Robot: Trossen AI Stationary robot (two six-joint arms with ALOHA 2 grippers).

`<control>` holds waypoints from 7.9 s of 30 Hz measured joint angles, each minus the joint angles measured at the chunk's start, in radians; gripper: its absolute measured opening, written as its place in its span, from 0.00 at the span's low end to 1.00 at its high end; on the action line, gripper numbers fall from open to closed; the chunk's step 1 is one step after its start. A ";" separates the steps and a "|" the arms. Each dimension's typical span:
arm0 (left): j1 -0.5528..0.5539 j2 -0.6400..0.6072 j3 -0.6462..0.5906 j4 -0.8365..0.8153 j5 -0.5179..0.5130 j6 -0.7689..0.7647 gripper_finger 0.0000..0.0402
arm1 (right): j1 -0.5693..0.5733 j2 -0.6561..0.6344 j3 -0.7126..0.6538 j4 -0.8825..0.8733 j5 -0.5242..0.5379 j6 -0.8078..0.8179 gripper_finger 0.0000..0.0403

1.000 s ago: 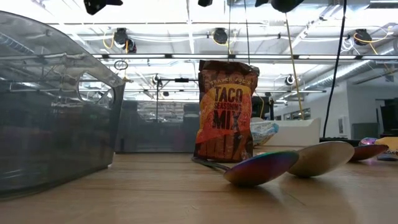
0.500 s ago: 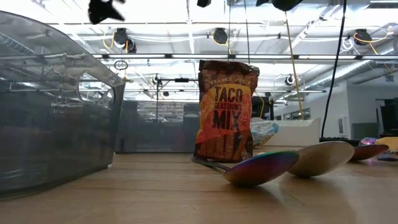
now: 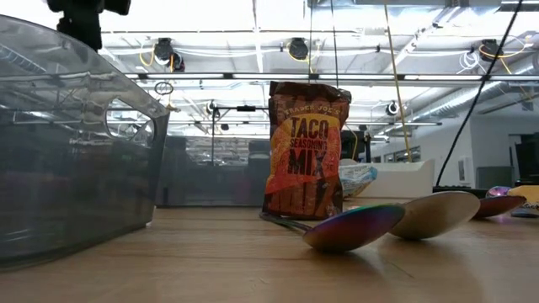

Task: Pick & Place Food Item
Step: Put the purple seasoning bottle into the bottom black bin

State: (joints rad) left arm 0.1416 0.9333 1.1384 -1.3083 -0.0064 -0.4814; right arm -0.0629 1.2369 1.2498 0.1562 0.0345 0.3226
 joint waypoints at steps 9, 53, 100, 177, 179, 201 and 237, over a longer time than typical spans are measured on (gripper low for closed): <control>-0.093 -0.046 -0.305 0.322 0.049 -0.181 0.60 | 0.018 -0.022 0.000 -0.063 0.074 -0.050 0.81; 0.290 0.078 -0.401 0.749 0.052 0.187 0.60 | -0.062 0.157 -0.001 0.023 0.044 -0.021 0.81; 0.360 0.537 -0.078 0.460 0.071 0.489 0.60 | -0.075 0.157 -0.001 -0.071 0.013 -0.002 0.81; 0.221 0.537 0.653 -0.105 0.146 0.636 0.52 | -0.058 0.156 0.000 -0.193 0.017 -0.152 0.81; 0.190 0.537 0.653 -0.109 0.147 0.627 0.52 | -0.058 0.156 0.000 -0.192 0.017 -0.152 0.81; -0.235 0.537 0.653 -0.250 0.136 0.322 0.52 | -0.050 0.156 0.000 -0.300 0.033 -0.070 0.81; -0.944 0.635 0.635 -0.164 -0.178 -0.756 0.52 | 0.636 0.157 -0.179 -0.038 0.609 0.254 0.81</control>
State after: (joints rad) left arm -0.8022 1.5682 1.7733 -1.4721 -0.1846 -1.2371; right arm 0.5734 1.3941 1.0704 0.1183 0.6433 0.5763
